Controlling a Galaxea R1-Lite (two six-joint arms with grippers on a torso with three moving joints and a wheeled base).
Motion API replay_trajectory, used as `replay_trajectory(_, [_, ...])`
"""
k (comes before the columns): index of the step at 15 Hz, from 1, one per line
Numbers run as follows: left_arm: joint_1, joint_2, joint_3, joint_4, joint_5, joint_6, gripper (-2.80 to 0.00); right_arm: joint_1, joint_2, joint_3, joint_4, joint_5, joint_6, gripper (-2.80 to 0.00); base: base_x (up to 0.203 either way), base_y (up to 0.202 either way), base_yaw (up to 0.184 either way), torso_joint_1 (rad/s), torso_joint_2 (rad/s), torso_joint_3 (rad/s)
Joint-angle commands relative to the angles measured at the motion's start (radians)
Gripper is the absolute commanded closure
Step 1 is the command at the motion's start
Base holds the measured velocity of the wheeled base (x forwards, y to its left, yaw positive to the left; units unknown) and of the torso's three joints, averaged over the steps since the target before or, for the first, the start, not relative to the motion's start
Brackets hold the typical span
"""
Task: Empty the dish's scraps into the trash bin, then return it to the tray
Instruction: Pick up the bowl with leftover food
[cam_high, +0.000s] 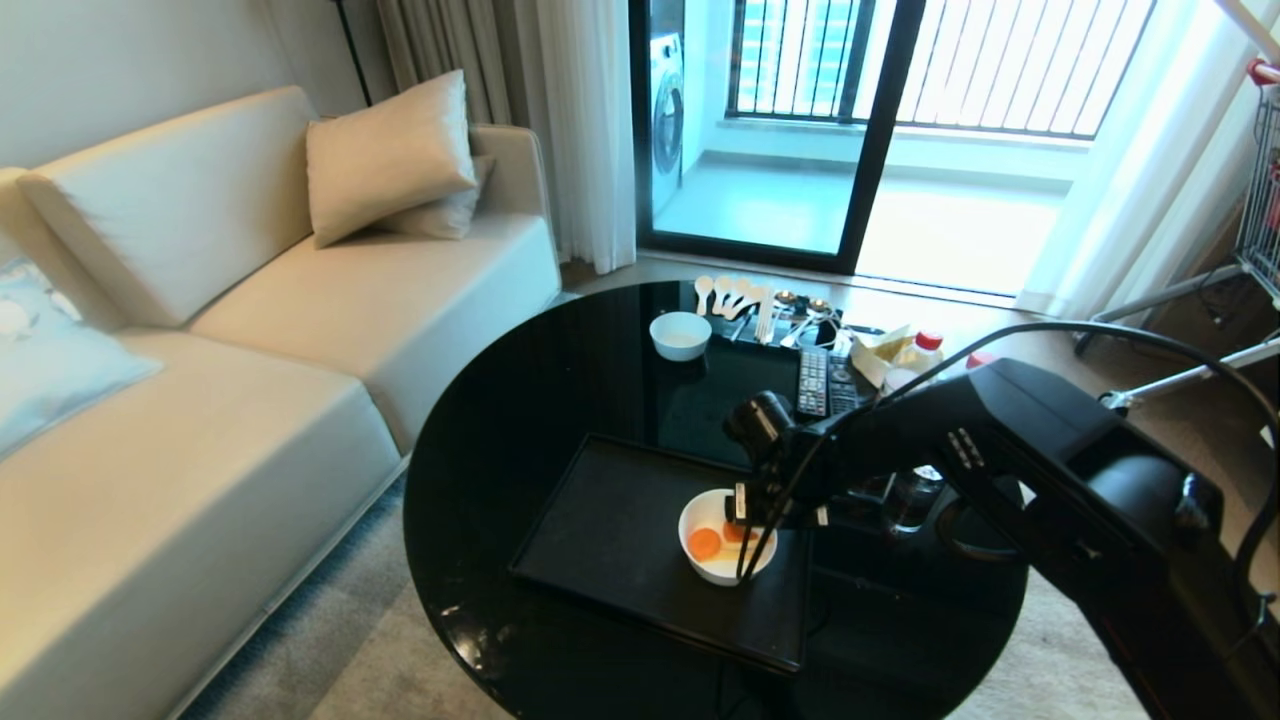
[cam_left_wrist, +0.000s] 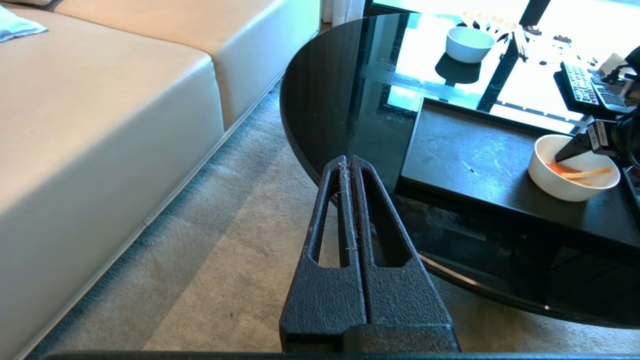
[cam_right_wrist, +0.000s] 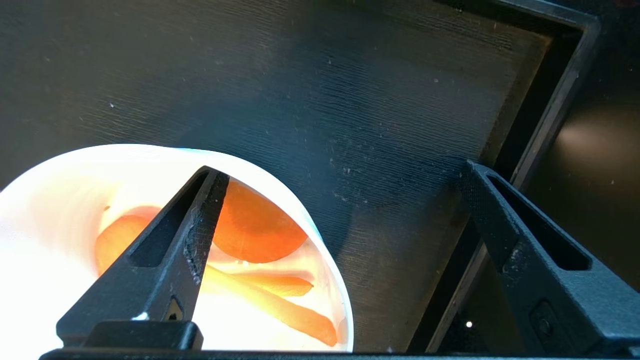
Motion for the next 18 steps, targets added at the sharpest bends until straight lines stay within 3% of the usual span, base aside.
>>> replay_trajectory(1, [0.0,0.0,0.0,-0.001,0.0,-0.001,0.0,0.001,0.004,-0.003,0.004,-0.001,0.002,0.0,0.0,0.0,0.0,0.0,0.0,0.0])
replay_trajectory(18, [0.0,0.0,0.0,-0.001,0.0,-0.001,0.0,0.0,-0.017,0.016,0.011,0.0,0.009,0.0,0.0,0.0,0.0,0.0,0.0,0.0])
